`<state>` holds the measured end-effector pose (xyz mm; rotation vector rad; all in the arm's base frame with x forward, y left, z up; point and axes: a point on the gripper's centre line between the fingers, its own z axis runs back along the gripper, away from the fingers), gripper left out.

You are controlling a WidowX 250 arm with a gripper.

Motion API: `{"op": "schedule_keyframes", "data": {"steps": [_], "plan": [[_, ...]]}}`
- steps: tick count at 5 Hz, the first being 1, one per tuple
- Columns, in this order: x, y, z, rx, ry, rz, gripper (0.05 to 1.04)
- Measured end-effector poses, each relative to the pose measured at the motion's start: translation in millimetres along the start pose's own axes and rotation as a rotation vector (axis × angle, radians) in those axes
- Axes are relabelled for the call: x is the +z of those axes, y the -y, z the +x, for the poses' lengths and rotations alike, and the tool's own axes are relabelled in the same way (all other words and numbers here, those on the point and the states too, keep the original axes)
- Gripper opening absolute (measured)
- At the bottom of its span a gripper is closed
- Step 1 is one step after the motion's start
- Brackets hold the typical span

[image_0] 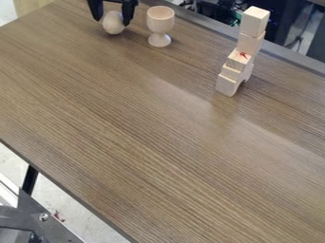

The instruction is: Put the ball into the cup

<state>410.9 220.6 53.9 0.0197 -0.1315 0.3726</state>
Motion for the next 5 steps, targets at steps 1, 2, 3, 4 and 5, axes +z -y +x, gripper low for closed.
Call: {"op": "schedule_keyframes", "data": {"steps": [1,2,3,4,5], "plan": [[0.0,-2.2,3.1,0.015,0.019,0.018,0.713],[-1.9,-2.5,0.6,0.045,0.023,0.013,0.691],[5.5,1.5,-6.9,0.064,0.026,-0.009,0.691],[59.5,7.1,-4.4,0.076,0.157,-0.028,0.691],[109.7,14.7,-6.3,0.054,0.259,-0.018,0.691]]}}
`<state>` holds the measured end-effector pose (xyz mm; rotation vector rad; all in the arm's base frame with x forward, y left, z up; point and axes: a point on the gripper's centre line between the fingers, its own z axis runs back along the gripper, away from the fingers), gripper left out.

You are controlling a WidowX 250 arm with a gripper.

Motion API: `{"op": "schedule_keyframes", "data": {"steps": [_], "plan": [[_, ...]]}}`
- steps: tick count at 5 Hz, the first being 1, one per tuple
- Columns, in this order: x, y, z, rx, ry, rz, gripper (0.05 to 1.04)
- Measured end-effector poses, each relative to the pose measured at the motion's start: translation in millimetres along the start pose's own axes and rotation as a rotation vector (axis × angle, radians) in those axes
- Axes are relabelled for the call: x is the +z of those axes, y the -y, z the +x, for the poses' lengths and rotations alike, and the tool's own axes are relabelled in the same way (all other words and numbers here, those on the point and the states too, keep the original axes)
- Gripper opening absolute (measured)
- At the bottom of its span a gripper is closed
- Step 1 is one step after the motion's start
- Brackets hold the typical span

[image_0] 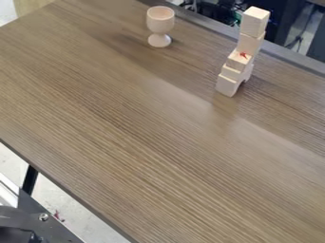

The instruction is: Put the ball into the cup

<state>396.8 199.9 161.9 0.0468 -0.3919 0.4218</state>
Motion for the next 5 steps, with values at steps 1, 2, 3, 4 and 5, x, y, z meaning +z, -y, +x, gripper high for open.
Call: {"op": "schedule_keyframes", "data": {"steps": [1,2,3,4,5], "plan": [[14.8,26.4,-8.2,-0.063,0.015,-0.021,0.691],[17.3,44.1,-16.3,-0.107,0.012,-0.042,0.691],[13.8,57.6,-19.9,-0.146,0.007,-0.052,0.691],[4.8,62.8,-21.2,-0.170,-0.002,-0.044,0.691],[-18.0,59.9,-25.4,-0.178,-0.037,-0.017,0.691]]}}
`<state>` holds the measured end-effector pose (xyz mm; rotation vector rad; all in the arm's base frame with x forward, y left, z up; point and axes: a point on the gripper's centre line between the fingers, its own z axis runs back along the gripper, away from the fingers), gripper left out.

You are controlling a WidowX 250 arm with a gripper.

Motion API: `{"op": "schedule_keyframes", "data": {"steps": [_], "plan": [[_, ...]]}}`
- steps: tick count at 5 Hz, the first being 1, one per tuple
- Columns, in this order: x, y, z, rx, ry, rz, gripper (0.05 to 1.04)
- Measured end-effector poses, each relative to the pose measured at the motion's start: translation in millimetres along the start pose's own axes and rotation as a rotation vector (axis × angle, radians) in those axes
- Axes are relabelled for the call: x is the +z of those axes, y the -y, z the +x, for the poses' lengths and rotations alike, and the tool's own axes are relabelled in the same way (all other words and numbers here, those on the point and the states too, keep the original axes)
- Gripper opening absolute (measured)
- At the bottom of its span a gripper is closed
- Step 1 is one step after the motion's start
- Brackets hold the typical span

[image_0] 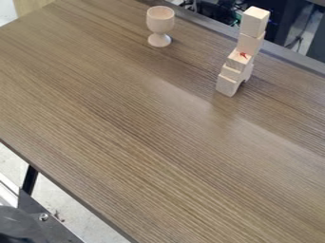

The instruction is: Put the ball into the cup

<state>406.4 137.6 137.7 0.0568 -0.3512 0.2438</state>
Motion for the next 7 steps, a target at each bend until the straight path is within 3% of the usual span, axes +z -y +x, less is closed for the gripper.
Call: {"op": "schedule_keyframes", "data": {"steps": [2,5,6,7], "plan": [[-26.5,2.9,-0.3,-0.017,-0.041,0.006,0.691],[-41.6,7.4,17.8,-0.029,-0.035,0.011,0.691],[-45.7,6.9,19.5,-0.027,-0.041,0.014,0.745],[-44.9,3.5,18.3,-0.037,-0.052,0.034,0.991]]}}
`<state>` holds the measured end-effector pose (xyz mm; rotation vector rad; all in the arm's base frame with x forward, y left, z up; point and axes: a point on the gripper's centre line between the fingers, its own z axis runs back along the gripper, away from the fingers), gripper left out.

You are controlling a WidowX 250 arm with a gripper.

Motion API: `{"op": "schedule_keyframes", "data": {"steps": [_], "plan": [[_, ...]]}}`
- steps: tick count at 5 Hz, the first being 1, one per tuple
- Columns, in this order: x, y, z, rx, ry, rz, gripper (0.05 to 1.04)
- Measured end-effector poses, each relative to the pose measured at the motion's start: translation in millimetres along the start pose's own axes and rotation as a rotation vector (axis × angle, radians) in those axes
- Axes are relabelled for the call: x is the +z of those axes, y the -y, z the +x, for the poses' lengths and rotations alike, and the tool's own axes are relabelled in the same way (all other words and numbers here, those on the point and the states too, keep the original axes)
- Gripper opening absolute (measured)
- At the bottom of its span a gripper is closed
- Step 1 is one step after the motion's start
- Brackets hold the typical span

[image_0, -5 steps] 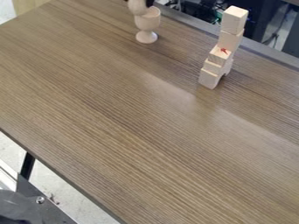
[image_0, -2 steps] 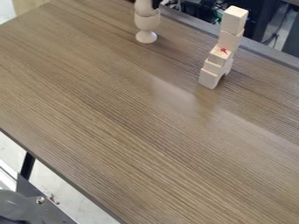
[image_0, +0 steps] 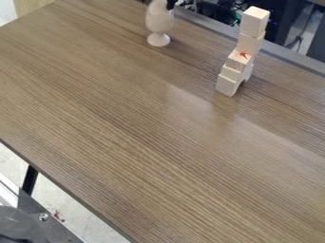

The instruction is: Put the ball into the cup

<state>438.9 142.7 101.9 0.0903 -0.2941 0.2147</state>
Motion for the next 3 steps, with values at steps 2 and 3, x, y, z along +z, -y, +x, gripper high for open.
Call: {"op": "schedule_keyframes", "data": {"steps": [2,3], "plan": [[12.2,2.0,-11.3,-0.013,-0.015,-0.006,1.000],[50.8,2.5,-12.2,-0.045,-0.032,0.031,0.999]]}}
